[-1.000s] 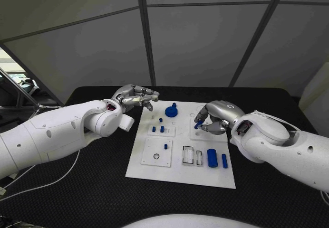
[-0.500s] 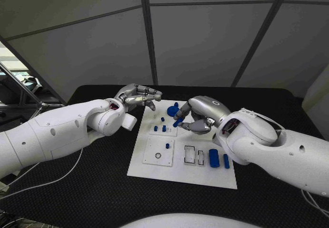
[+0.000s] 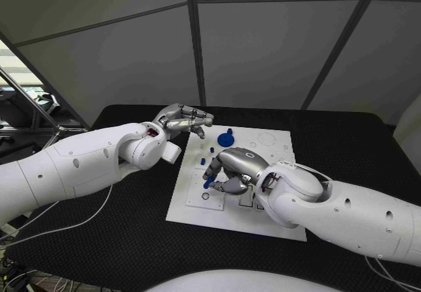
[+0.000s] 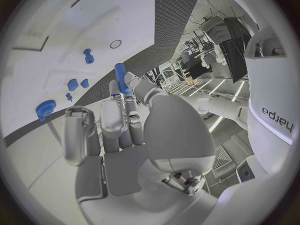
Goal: Assemble the parts on the task board
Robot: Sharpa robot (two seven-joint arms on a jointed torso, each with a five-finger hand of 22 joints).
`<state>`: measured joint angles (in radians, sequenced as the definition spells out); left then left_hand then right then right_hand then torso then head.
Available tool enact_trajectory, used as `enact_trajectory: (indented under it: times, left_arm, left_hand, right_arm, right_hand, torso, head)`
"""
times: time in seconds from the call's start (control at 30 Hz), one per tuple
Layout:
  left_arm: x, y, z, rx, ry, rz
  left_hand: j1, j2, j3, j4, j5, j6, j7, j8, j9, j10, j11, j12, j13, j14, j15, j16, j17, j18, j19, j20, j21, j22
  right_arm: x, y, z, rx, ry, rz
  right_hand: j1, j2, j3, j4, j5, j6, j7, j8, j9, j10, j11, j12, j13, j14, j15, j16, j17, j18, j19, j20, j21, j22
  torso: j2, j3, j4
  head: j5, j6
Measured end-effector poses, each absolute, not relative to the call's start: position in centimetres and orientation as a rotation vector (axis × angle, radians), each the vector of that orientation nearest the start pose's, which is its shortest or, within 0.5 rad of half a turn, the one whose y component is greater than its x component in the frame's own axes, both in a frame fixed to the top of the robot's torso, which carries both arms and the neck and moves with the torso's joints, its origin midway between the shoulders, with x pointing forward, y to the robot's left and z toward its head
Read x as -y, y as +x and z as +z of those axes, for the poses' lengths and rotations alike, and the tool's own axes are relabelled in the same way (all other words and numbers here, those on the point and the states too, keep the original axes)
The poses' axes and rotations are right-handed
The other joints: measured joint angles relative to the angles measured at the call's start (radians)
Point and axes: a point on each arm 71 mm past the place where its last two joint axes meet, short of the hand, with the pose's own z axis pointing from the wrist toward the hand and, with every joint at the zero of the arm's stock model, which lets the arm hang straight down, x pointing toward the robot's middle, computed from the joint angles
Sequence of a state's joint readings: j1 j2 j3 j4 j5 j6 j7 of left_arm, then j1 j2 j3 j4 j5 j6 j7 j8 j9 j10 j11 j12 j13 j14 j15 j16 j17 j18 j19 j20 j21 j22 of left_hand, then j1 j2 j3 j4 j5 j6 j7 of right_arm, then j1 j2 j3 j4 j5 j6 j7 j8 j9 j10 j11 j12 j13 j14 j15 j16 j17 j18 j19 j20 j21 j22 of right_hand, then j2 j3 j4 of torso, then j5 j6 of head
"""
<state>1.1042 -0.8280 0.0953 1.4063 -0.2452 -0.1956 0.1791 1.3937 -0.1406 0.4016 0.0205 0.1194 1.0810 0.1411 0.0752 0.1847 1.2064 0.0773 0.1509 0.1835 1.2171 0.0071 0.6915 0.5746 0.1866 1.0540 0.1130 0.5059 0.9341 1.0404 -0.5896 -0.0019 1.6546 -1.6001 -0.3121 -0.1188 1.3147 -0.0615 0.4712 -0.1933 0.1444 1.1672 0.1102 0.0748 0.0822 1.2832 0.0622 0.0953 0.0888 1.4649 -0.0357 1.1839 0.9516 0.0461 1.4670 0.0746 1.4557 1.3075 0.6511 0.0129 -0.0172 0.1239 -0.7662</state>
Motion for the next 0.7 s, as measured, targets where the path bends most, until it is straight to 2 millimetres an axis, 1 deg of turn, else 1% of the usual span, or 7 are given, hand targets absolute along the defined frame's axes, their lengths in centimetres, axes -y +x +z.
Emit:
enact_trajectory:
  times: [0.1,0.33,0.47,0.7]
  left_arm:
    - [-23.1,50.7,-19.6,-1.612,-1.030,-1.408]
    - [-23.0,50.7,-19.6,-1.612,-1.030,-1.408]
    - [-23.0,50.7,-19.6,-1.612,-1.030,-1.408]
    - [-23.0,50.7,-19.6,-1.612,-1.030,-1.408]
  left_hand:
    - [0.000,0.000,0.000,0.000,0.000,0.000,0.000,0.000,0.000,0.000,0.000,0.000,0.000,0.000,0.000,0.000,0.000,0.000,0.000,0.000,0.000,0.000]
    - [0.000,0.000,0.000,0.000,0.000,0.000,0.000,0.000,0.000,0.000,0.000,0.000,0.000,0.000,0.000,0.000,0.000,0.000,0.000,0.000,0.000,0.000]
    - [0.000,0.000,0.000,0.000,0.000,0.000,0.000,0.000,0.000,0.000,0.000,0.000,0.000,0.000,0.000,0.000,0.000,0.000,0.000,0.000,0.000,0.000]
    - [0.000,0.000,0.000,0.000,0.000,0.000,0.000,0.000,0.000,0.000,0.000,0.000,0.000,0.000,0.000,0.000,0.000,0.000,0.000,0.000,0.000,0.000]
  right_arm:
    - [3.5,40.4,-22.0,-1.658,-0.389,1.019]
    - [3.0,40.6,-23.0,-1.678,-0.406,1.016]
    - [2.9,40.7,-23.3,-1.689,-0.416,1.008]
    - [2.8,40.8,-23.6,-1.704,-0.441,0.993]
  right_hand:
    - [0.000,0.000,0.000,0.000,0.000,0.000,0.000,0.000,0.000,0.000,0.000,-0.003,0.000,0.000,0.000,0.000,0.000,0.000,0.000,0.000,0.000,0.000]
    - [0.000,0.000,0.003,-0.003,0.000,0.000,0.000,0.000,-0.001,0.000,0.000,-0.003,0.000,0.000,0.000,0.000,-0.003,0.000,0.000,0.000,0.000,0.000]
    - [0.000,0.000,0.003,-0.003,0.000,0.000,0.000,0.000,-0.001,0.000,0.000,-0.005,0.000,0.000,0.000,0.000,-0.004,0.000,0.000,0.000,0.000,0.000]
    - [0.000,0.000,0.006,0.000,0.000,0.000,0.000,0.000,-0.001,0.000,0.000,-0.008,-0.001,0.000,0.000,0.000,-0.005,0.000,0.000,0.000,0.000,0.000]
  torso:
    - [0.000,0.0003,-0.0009]
    - [0.000,0.0007,-0.0012]
    - [0.000,0.0007,-0.0013]
    - [0.000,0.0007,-0.0020]
  head:
    - [0.003,-0.002]
    - [0.008,-0.007]
    - [0.011,-0.009]
    - [0.013,-0.011]
